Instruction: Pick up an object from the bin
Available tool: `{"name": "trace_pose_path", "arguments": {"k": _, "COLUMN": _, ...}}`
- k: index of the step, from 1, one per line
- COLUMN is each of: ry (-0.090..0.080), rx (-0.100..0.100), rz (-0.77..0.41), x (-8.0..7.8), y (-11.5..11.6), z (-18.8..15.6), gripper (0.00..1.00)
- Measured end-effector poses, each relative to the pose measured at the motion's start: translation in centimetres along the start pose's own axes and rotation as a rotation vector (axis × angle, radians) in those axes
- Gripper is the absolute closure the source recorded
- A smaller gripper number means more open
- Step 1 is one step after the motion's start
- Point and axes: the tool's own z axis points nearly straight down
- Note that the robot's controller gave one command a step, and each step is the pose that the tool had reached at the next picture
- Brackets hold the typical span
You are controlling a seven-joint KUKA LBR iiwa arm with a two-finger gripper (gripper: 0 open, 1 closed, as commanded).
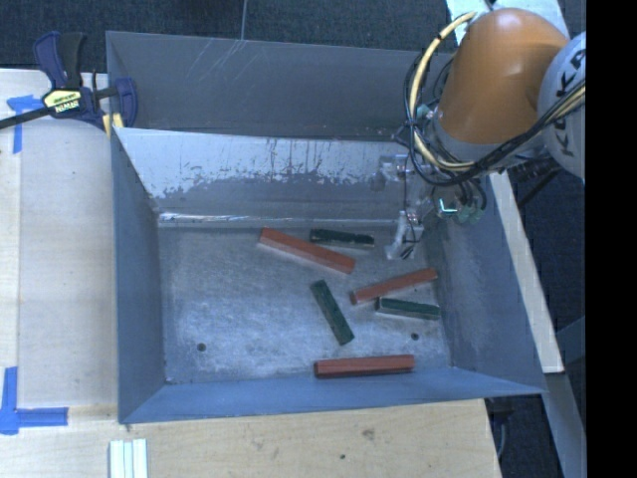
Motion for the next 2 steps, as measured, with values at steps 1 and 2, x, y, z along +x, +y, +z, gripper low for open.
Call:
{"name": "trace_pose_path", "arguments": {"k": 1, "ry": 0.004, "rx": -0.002, "rz": 0.041, "x": -0.7, "y": -3.8, "z": 14.6, "gripper": 0.0}}
{"name": "trace_pose_path", "arguments": {"k": 2, "ry": -0.007, "rx": -0.002, "rz": 0.037, "x": 0.4, "y": 2.1, "z": 13.8, "gripper": 0.0}}
